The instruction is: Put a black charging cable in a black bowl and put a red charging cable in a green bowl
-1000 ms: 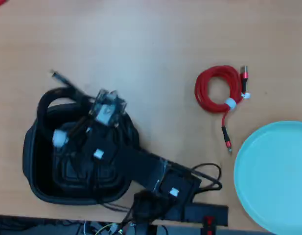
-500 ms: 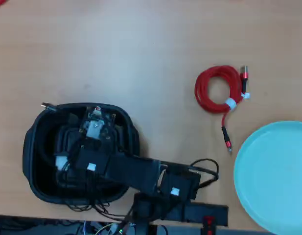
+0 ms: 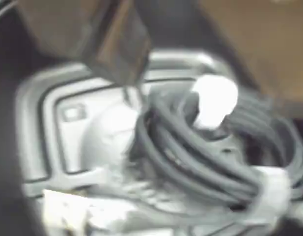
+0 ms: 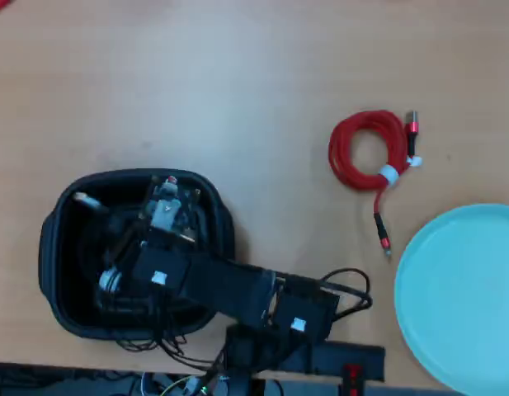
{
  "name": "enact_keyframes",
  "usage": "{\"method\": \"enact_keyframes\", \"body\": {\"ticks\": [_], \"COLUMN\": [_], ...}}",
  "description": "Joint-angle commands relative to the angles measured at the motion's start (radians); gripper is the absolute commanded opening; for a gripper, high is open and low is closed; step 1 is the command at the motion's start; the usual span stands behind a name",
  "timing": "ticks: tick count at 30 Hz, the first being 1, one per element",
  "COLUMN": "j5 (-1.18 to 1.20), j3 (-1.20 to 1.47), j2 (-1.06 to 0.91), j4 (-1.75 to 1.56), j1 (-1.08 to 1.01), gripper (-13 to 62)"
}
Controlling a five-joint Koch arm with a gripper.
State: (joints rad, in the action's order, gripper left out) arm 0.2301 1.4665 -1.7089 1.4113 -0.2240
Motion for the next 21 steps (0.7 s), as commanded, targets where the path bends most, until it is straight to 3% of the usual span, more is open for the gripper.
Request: {"method": "enact_keyframes", "body": {"ticks": [1,10,21], "j5": [0.005,-0.006,-0.183], "j3": [-0.031,-0.097,-0.101], "j2": [-0.017,-0.028,-0.055], "j4": [-0.041,-0.04,-0.005], "j1": [-0.002,-0.141,-0.641], "gripper": [30.2,30.5,29.2]}}
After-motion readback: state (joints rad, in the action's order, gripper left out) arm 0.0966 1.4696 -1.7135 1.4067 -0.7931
